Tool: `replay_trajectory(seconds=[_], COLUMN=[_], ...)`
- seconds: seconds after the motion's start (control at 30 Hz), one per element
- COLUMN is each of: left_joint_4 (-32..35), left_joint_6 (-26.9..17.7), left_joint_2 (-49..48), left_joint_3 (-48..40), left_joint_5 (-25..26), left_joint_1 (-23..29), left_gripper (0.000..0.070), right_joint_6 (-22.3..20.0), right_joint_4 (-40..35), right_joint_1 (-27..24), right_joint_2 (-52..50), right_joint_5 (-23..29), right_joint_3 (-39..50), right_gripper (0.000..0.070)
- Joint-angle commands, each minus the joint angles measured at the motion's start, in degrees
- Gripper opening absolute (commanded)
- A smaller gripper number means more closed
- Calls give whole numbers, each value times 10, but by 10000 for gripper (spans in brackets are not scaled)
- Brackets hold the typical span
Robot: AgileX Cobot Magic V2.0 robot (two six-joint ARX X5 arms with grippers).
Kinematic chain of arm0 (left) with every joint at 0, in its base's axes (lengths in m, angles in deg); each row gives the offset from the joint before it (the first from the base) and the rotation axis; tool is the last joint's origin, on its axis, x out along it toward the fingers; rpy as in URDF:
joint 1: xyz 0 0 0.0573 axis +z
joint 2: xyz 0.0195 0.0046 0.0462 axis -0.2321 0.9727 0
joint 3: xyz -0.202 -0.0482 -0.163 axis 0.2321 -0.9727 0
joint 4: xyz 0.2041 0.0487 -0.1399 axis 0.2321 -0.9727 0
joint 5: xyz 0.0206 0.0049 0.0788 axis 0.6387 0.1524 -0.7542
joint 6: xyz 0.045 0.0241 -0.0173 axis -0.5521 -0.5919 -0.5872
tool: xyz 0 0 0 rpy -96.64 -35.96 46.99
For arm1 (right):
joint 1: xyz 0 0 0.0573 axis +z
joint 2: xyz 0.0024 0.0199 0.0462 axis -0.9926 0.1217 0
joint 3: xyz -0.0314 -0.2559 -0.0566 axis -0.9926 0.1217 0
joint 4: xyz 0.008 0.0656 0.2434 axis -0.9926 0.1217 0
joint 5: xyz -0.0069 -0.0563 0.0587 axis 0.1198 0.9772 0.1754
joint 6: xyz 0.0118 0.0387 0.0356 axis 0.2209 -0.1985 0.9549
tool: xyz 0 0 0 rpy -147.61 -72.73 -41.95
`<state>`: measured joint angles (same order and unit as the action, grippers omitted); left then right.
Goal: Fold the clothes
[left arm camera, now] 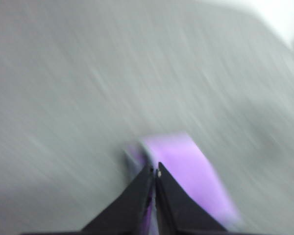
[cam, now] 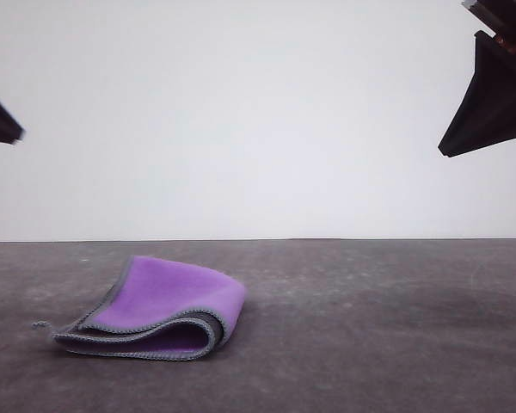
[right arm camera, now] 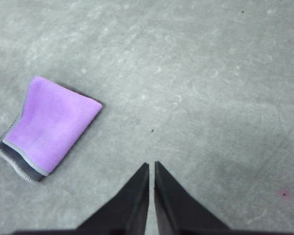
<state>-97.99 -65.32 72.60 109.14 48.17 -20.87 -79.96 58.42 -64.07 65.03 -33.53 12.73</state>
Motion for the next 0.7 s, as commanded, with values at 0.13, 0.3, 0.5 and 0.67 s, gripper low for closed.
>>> replay_trajectory(seconds=[0.13, 0.3, 0.5, 0.67], left_joint_4=[47, 44, 43, 20], left_joint_6=[-33, -37, -65, -80], left_joint_2=[-136, -228, -320, -343], left_joint_3=[-93, -147, -207, -228], left_joint_5=[-105, -143, -156, -162], left_joint_1=[47, 70, 85, 95], left_gripper=[0, 0, 0, 0], right_joint_6=[2, 2, 2, 2], right_joint_4=[-6, -6, -6, -7], right_joint_1=[1, 1, 1, 1], right_joint_2=[4, 4, 4, 4], right_joint_5=[0, 0, 0, 0], right_joint_3=[-3, -3, -3, -3], right_gripper=[16, 16, 16, 16])
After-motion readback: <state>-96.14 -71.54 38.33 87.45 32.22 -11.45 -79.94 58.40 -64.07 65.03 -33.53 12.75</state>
